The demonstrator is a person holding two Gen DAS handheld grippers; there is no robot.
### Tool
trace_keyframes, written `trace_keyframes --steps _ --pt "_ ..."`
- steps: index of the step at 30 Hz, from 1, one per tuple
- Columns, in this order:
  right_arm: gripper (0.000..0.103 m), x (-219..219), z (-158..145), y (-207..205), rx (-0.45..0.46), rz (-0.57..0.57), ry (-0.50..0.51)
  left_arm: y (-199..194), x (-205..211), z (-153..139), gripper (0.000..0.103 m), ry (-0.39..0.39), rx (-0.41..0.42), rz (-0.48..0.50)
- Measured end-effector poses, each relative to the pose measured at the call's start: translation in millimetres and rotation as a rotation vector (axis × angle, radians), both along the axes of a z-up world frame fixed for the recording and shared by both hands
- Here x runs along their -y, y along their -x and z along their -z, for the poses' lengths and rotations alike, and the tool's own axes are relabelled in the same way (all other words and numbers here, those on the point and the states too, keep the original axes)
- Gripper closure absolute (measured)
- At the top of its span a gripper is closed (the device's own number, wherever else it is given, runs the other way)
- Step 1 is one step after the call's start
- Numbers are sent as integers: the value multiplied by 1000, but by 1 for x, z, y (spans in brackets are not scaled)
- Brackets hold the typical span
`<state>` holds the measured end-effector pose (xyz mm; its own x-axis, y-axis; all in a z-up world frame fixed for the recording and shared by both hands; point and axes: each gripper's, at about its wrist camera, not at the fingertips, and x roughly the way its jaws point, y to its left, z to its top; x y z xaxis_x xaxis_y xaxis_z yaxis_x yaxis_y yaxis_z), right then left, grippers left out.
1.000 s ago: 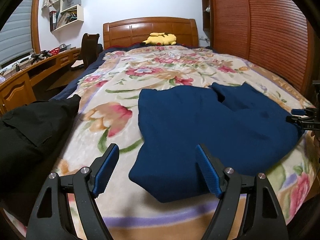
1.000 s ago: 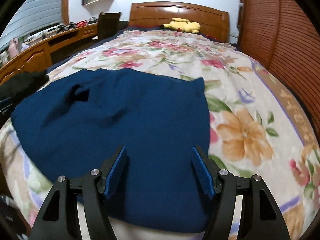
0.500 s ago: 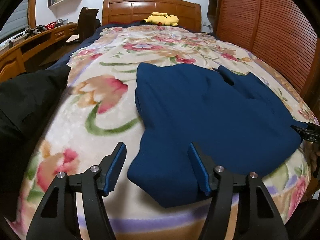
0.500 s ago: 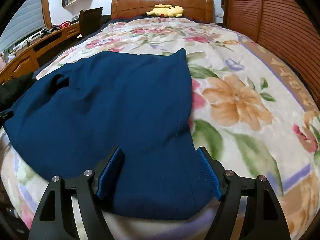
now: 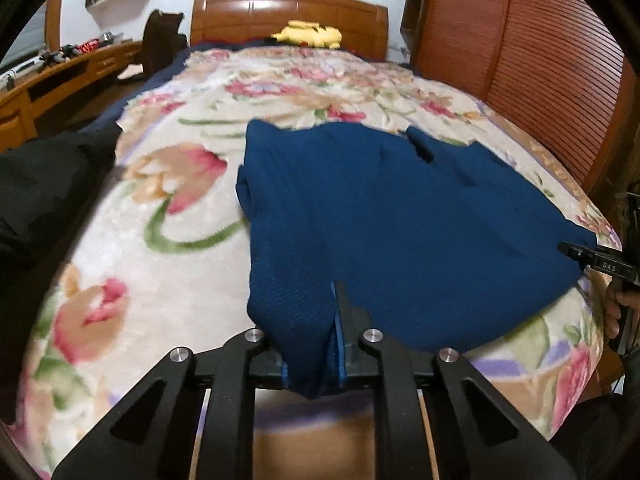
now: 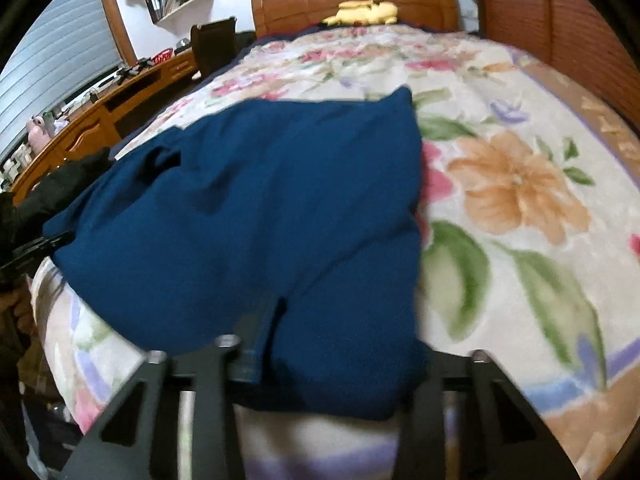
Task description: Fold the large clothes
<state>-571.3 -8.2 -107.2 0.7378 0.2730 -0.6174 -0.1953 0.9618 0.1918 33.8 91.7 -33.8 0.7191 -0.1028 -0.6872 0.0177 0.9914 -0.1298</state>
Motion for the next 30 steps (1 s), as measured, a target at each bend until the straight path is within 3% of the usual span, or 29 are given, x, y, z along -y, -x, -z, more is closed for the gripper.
trace_keyframes --steps 3,11,22,26,30 --pt "83 1 -11 13 62 5 -3 11 2 -7 89 -12 22 -6" --pt "85 10 -29 64 169 4 -36 58 13 -15 89 -19 66 14" --pt "85 14 -22 93 198 10 -47 86 16 -8 89 3 82 15" --pt "85 6 -24 93 216 26 7 87 20 -6 89 -27 84 21" --pt "86 -9 -43 86 260 12 61 88 15 -7 83 -5 83 15"
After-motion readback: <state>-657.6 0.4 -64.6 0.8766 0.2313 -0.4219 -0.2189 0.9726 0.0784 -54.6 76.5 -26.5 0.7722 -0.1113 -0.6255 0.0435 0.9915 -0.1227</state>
